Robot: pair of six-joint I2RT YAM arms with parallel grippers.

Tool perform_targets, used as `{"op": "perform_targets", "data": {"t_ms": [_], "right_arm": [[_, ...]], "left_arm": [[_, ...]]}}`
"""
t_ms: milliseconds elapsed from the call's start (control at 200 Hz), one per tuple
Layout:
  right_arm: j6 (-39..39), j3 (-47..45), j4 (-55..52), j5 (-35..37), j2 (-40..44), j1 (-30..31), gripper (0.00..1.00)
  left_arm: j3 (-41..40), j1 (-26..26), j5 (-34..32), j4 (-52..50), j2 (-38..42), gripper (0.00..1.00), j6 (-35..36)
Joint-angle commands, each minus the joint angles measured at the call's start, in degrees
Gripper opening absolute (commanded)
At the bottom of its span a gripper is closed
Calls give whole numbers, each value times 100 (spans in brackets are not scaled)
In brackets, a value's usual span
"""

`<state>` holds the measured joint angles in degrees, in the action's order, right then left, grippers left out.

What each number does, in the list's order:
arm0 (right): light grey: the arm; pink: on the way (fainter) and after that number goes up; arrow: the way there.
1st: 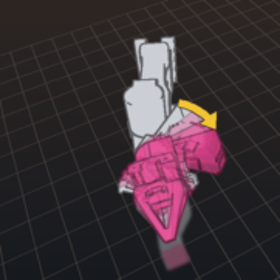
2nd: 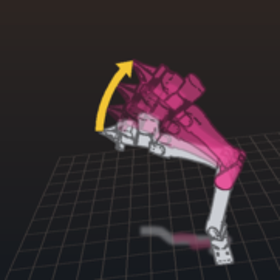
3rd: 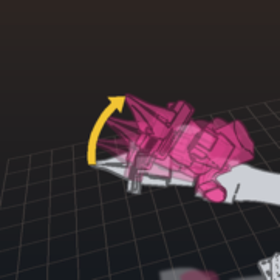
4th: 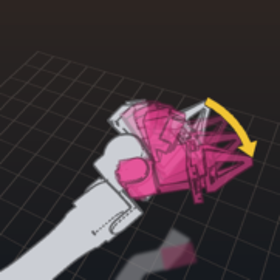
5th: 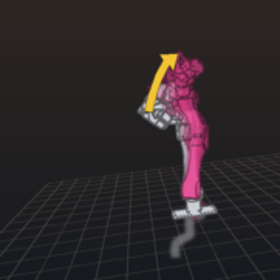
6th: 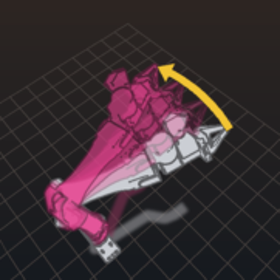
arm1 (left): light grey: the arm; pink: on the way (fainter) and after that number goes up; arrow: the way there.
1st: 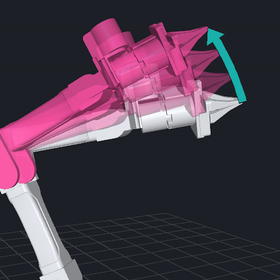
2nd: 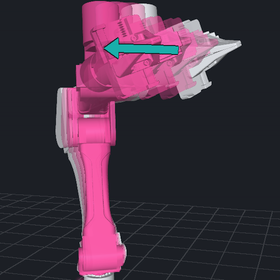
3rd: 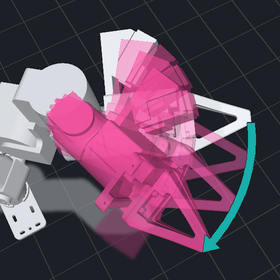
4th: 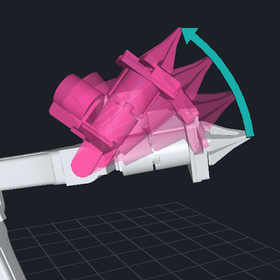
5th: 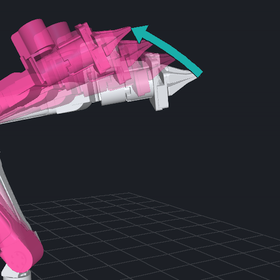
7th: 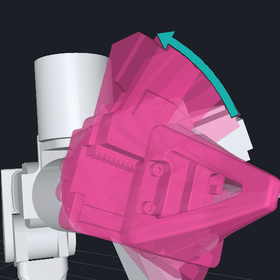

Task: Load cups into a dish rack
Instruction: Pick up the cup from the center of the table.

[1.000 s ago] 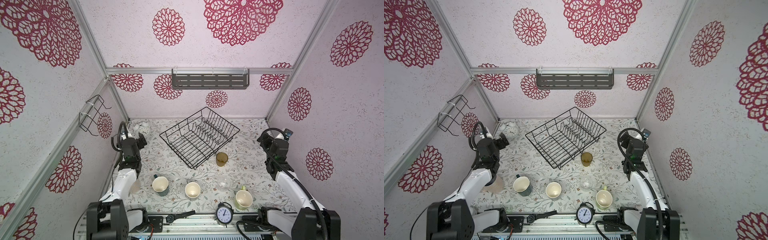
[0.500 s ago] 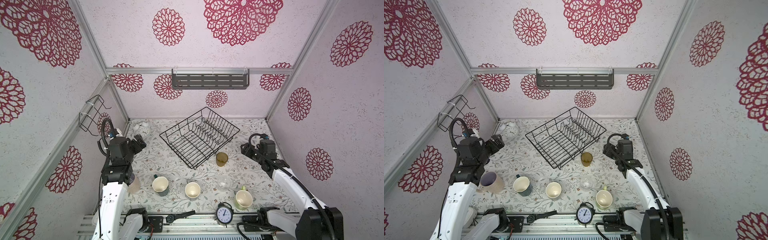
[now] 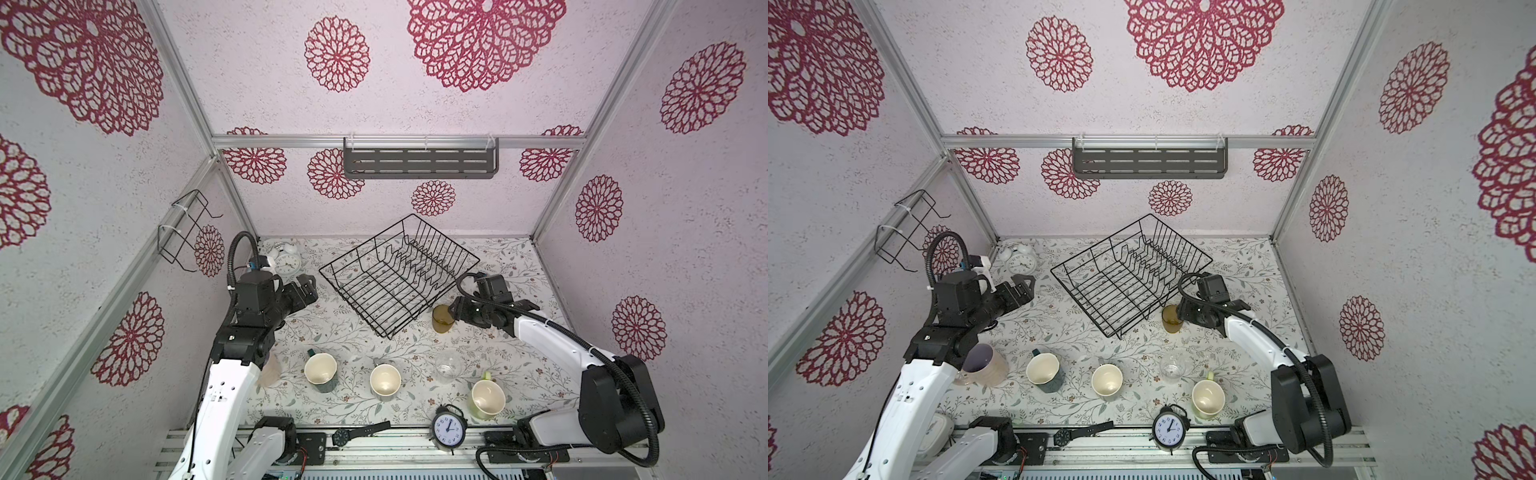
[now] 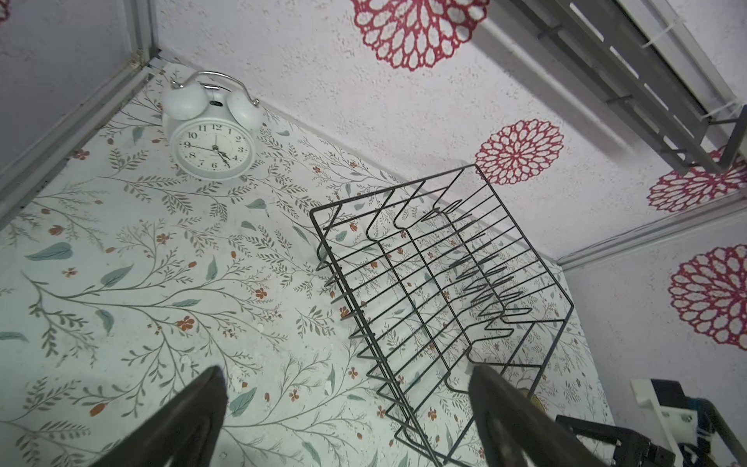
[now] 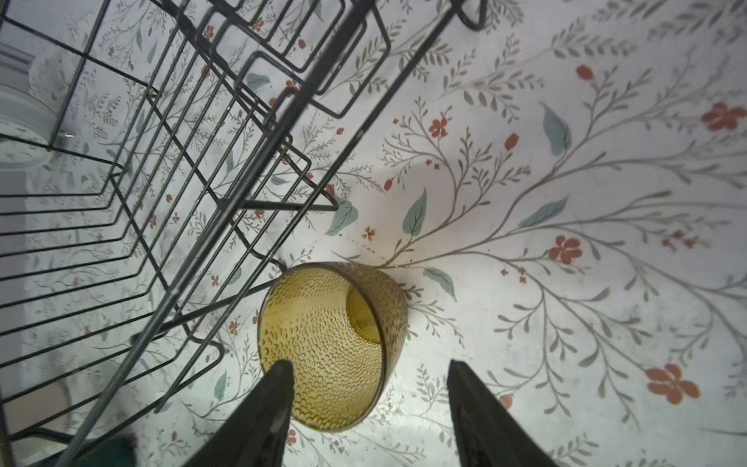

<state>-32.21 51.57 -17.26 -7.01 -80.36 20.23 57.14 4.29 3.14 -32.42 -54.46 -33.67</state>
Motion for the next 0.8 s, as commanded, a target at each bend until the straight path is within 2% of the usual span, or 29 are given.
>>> {"op": "perform_targets", "data": {"t_ms": [0,160,290,340,345,415,520,796], "right_arm": [[-244,163,-215,355,-227,40,58],[-506,76,22,511,-472,136,56],[-565,200,-1,448,-865,136,50],[-534,266,-19,341,-968,130,42],[-520,279,-21,323,-983,130,38],[-452,368,-165,344,-1010,148,20],[-365,344,-323,593,-827,171,0],[-341,-145,-3,883,460,167,0]], "left_arm": [[244,108,-108,-15,-184,97,50],[102,279,-140,175,-133,97,-21],[-14,333,-78,491,-174,97,-133],[62,365,-57,472,-232,97,-156],[70,367,-58,473,-237,97,-157],[120,452,-67,497,-297,97,-165],[225,593,-31,486,-354,97,-191],[499,795,269,415,-313,97,-347]]}}
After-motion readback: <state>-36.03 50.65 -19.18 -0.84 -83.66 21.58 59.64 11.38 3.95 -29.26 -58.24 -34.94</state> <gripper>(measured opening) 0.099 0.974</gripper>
